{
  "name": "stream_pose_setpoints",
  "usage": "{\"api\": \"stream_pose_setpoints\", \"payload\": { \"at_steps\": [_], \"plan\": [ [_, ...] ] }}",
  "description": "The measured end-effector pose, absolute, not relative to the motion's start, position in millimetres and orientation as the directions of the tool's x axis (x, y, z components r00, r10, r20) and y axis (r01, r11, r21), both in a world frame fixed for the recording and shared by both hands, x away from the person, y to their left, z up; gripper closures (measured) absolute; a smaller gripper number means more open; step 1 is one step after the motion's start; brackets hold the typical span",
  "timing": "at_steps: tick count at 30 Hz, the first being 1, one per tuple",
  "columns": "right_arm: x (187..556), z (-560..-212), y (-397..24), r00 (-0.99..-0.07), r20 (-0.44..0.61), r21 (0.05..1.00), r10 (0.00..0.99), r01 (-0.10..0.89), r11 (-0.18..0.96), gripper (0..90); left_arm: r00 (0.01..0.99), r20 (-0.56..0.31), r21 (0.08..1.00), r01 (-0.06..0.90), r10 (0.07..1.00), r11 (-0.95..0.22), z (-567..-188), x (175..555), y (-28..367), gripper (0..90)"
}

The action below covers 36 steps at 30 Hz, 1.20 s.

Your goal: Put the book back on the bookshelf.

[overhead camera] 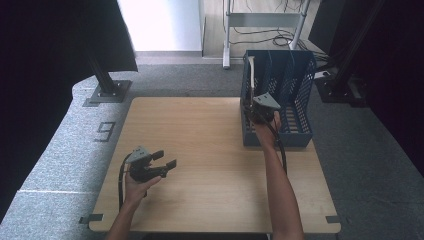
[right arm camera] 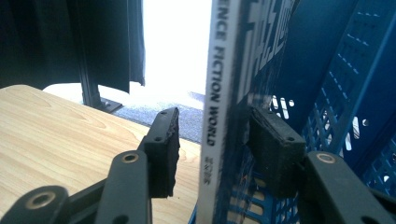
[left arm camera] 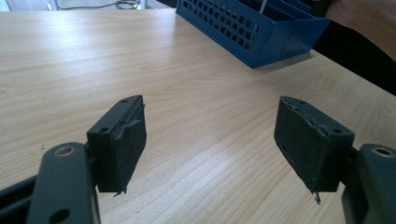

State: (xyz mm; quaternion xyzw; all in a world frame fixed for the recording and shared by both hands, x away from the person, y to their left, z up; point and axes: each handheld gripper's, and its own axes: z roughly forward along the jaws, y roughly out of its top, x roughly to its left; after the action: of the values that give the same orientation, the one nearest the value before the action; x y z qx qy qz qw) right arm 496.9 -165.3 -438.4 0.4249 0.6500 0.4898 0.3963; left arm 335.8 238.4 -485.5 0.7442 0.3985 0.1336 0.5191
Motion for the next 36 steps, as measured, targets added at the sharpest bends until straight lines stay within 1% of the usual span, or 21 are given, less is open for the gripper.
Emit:
{"api": "stream_pose_setpoints", "payload": {
  "at_steps": [4,8,10,12,14,18,22,29,36],
  "plan": [
    [495,-438,-169,-0.32,-0.085,0.975,0.943,0.167,0.144,51.5,0.649,-0.213,0.879,0.454,0.73,-0.146,-485,336,237,25.1],
    [494,-436,-174,-0.309,-0.074,0.977,0.948,0.17,0.132,54.5,0.648,-0.214,0.879,0.454,0.731,-0.145,-485,336,237,25.1],
    [494,-436,-175,-0.294,-0.076,0.977,0.953,0.17,0.131,59.7,0.648,-0.214,0.878,0.456,0.731,-0.147,-486,336,237,25.1],
    [494,-436,-177,-0.273,-0.086,0.975,0.958,0.175,0.137,67.6,0.648,-0.214,0.877,0.457,0.731,-0.148,-486,336,237,25.1],
    [494,-436,-178,-0.251,-0.097,0.973,0.963,0.178,0.145,73.1,0.648,-0.214,0.877,0.457,0.731,-0.148,-486,336,237,25.1],
    [493,-434,-180,-0.227,-0.137,0.969,0.964,0.169,0.177,79.2,0.647,-0.214,0.878,0.456,0.732,-0.146,-486,336,237,25.1],
    [493,-433,-183,-0.229,-0.162,0.964,0.96,0.169,0.203,79.6,0.645,-0.217,0.878,0.457,0.733,-0.143,-486,336,238,25.1],
    [490,-435,-182,-0.249,-0.168,0.965,0.954,0.157,0.211,79.3,0.647,-0.215,0.878,0.457,0.732,-0.146,-486,336,238,25.1],
    [489,-435,-176,-0.299,-0.164,0.963,0.94,0.156,0.218,71.7,0.649,-0.215,0.876,0.459,0.73,-0.149,-486,336,236,25.1]
  ]
}}
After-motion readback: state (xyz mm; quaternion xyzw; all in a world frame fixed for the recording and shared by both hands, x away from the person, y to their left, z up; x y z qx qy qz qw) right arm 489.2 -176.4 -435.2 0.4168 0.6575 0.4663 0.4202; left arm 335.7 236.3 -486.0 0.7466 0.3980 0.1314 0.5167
